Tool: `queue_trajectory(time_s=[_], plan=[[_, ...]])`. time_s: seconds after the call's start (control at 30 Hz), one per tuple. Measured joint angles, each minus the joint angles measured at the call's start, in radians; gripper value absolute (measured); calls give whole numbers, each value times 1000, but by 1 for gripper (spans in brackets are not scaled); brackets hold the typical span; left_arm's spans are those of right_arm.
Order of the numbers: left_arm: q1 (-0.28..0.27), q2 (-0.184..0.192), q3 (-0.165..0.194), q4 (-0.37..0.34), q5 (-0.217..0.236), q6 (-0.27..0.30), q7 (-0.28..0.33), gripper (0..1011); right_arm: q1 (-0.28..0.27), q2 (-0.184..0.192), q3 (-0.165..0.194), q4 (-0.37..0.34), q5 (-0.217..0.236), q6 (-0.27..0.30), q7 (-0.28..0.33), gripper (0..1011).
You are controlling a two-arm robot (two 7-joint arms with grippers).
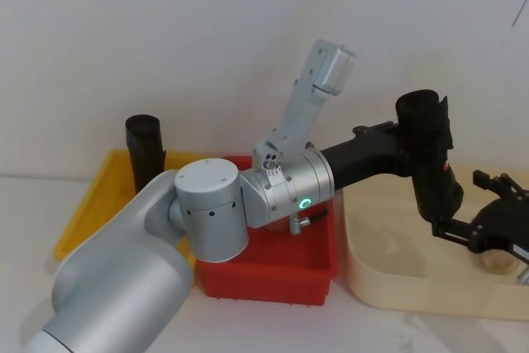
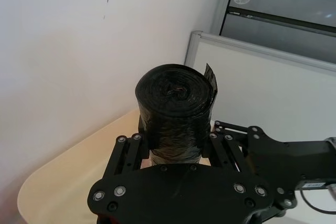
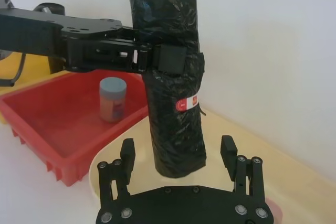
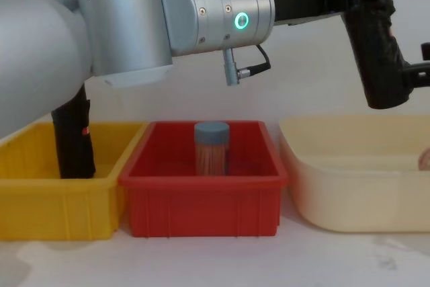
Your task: Pick up the garbage bag with the one hand and transfer it to the other hand.
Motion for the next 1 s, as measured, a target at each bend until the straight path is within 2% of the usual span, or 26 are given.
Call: queue_trajectory(time_s=[0.57, 0.73, 1.0], plan=[[0, 0, 0, 0, 0, 0, 0, 498, 81, -60, -64, 68, -53, -9, -11, 1005], [0, 0, 0, 0, 0, 0, 0, 498, 92, -68, -71, 77, -60, -10, -12, 911], [0, 0, 0, 0, 0, 0, 0, 498, 104, -78, -80, 86, -67, -10, -14, 687]])
